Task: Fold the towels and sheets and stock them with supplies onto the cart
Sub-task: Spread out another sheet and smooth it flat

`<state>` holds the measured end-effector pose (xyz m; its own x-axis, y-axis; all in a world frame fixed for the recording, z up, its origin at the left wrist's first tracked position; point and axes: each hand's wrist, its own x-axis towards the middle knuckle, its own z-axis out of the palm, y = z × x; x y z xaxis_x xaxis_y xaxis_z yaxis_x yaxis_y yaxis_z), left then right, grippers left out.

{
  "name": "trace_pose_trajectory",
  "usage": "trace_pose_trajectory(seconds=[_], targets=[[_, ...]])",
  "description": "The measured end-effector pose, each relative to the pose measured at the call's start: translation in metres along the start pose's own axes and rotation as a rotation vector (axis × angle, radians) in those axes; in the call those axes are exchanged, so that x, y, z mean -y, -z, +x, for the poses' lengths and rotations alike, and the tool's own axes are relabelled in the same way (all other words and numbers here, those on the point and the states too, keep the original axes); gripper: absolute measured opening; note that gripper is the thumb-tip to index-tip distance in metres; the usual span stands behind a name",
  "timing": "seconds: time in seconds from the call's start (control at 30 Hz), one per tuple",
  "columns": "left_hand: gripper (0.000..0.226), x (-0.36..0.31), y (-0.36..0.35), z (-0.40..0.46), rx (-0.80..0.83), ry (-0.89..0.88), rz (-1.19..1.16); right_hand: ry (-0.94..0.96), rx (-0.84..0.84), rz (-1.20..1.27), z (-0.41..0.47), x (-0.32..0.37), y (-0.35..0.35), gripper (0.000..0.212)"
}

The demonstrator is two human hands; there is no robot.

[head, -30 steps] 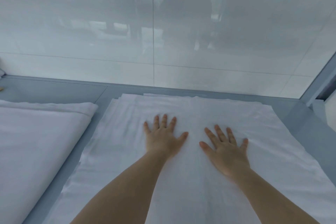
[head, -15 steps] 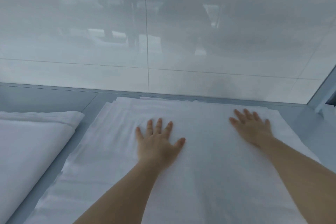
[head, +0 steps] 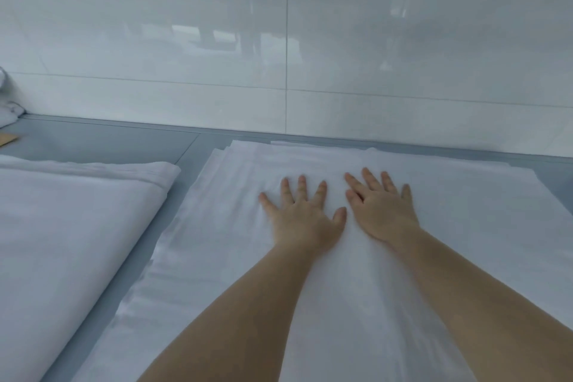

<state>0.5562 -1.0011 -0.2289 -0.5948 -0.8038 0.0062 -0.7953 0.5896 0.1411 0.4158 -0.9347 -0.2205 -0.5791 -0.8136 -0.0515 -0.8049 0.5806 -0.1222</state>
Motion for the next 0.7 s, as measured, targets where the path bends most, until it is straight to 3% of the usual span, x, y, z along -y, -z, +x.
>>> trace_pose_trajectory(seconds=[0.13, 0.4, 0.5, 0.57, 0.7], targets=[[0.087, 0.032, 0.011, 0.032, 0.057, 0.021, 0.047, -0.069, -0.022, 0.0, 0.0, -0.005, -0.003, 0.052], [0.083, 0.113, 0.03, 0.091, 0.068, 0.104, 0.02, -0.086, -0.01, -0.031, 0.002, -0.005, -0.006, 0.054], [0.06, 0.102, 0.031, 0.08, -0.109, -0.019, 0.061, -0.089, 0.002, -0.024, 0.001, -0.002, -0.005, 0.055], [0.052, 0.073, 0.026, 0.056, -0.104, -0.111, -0.006, -0.093, -0.001, -0.029, 0.0, -0.002, -0.004, 0.055], [0.081, 0.009, 0.004, -0.019, 0.075, -0.273, 0.015, -0.092, -0.022, -0.04, 0.0, -0.001, -0.002, 0.054]])
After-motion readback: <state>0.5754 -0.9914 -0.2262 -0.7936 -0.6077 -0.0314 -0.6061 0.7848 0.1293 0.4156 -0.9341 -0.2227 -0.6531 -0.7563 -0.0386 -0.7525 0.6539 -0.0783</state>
